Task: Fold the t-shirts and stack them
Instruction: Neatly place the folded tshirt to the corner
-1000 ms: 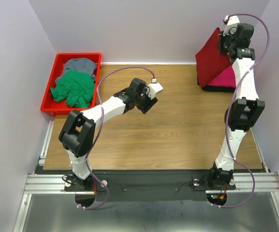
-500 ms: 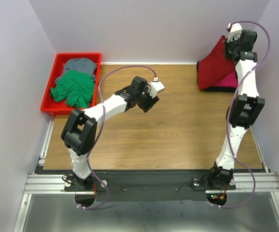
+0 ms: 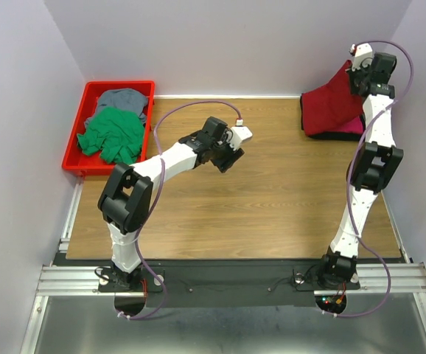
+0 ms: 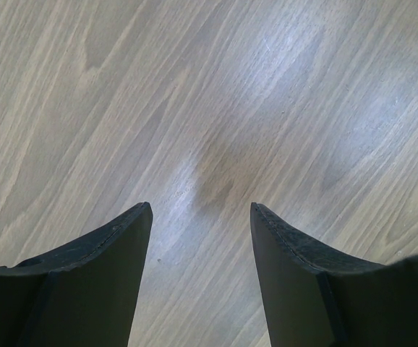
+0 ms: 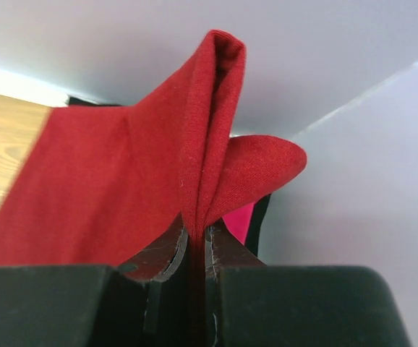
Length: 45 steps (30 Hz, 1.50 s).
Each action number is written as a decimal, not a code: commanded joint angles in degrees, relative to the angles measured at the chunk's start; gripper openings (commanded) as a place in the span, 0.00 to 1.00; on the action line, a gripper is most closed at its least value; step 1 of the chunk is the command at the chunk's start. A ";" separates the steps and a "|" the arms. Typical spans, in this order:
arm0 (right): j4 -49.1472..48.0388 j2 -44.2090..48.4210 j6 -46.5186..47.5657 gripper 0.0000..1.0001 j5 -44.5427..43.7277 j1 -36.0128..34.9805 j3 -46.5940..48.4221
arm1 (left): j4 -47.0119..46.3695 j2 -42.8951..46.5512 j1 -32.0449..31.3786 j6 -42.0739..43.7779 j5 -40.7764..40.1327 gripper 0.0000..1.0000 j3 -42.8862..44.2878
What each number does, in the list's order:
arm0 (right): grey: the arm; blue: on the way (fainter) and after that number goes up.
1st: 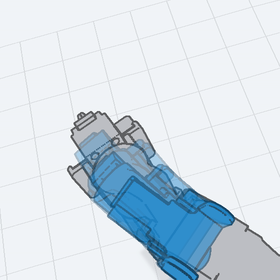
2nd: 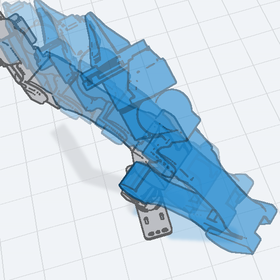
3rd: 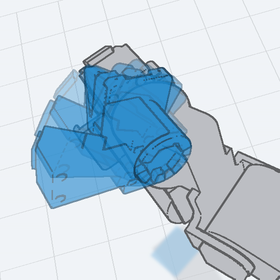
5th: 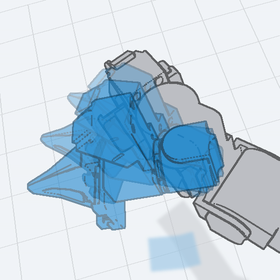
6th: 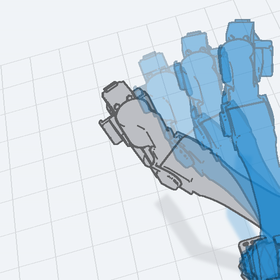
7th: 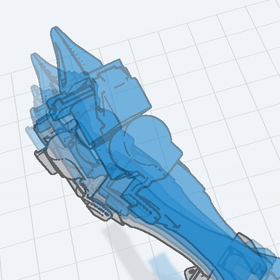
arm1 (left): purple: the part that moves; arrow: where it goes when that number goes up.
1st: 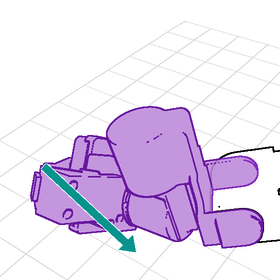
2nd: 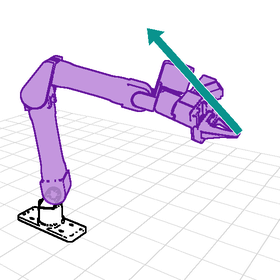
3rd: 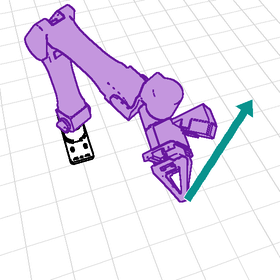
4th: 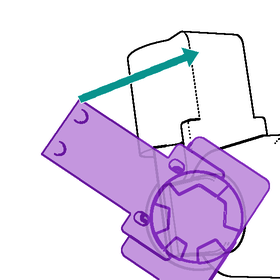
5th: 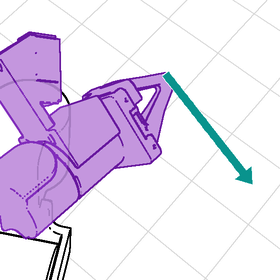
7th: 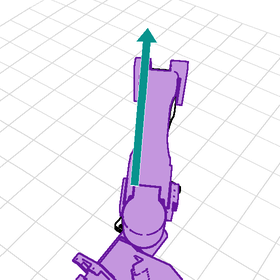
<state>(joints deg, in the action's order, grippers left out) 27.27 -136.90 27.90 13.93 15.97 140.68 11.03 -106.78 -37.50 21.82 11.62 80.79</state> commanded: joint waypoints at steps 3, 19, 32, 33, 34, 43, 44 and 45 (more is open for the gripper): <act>-7.49 -1.79 3.48 0.01 -0.49 1.61 2.32 | 1.10 0.52 -0.21 0.85 0.78 0.68 3.23; -16.54 -7.06 6.99 0.55 -7.69 2.75 1.79 | 4.09 0.70 -0.12 2.17 1.12 0.72 4.55; -18.57 -0.31 3.30 0.92 -5.33 2.75 -1.63 | 4.00 4.21 2.51 0.15 5.16 0.99 3.67; -18.48 0.49 2.87 0.95 -4.89 2.75 -2.25 | 4.09 4.47 2.69 -0.11 5.52 0.99 3.67; -18.48 1.45 1.90 0.97 -4.45 2.67 -4.08 | 4.00 5.17 3.04 -0.38 6.22 0.99 3.67; -15.85 14.81 -2.14 1.00 -1.19 -1.54 -18.07 | 4.62 10.10 6.72 -2.22 7.01 0.99 4.29; -14.88 17.08 -2.76 1.00 -1.10 -1.99 -18.86 | 4.10 11.32 7.17 -2.66 7.28 0.99 4.02; -12.44 17.98 -3.55 1.00 -0.58 -3.04 -19.82 | 4.00 11.85 7.70 -3.01 7.19 0.99 3.93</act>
<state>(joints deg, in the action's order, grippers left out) 13.32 -126.32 27.70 10.96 16.21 122.23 16.12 -100.64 -31.29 20.60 17.39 82.70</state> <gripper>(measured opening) 0.999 0.986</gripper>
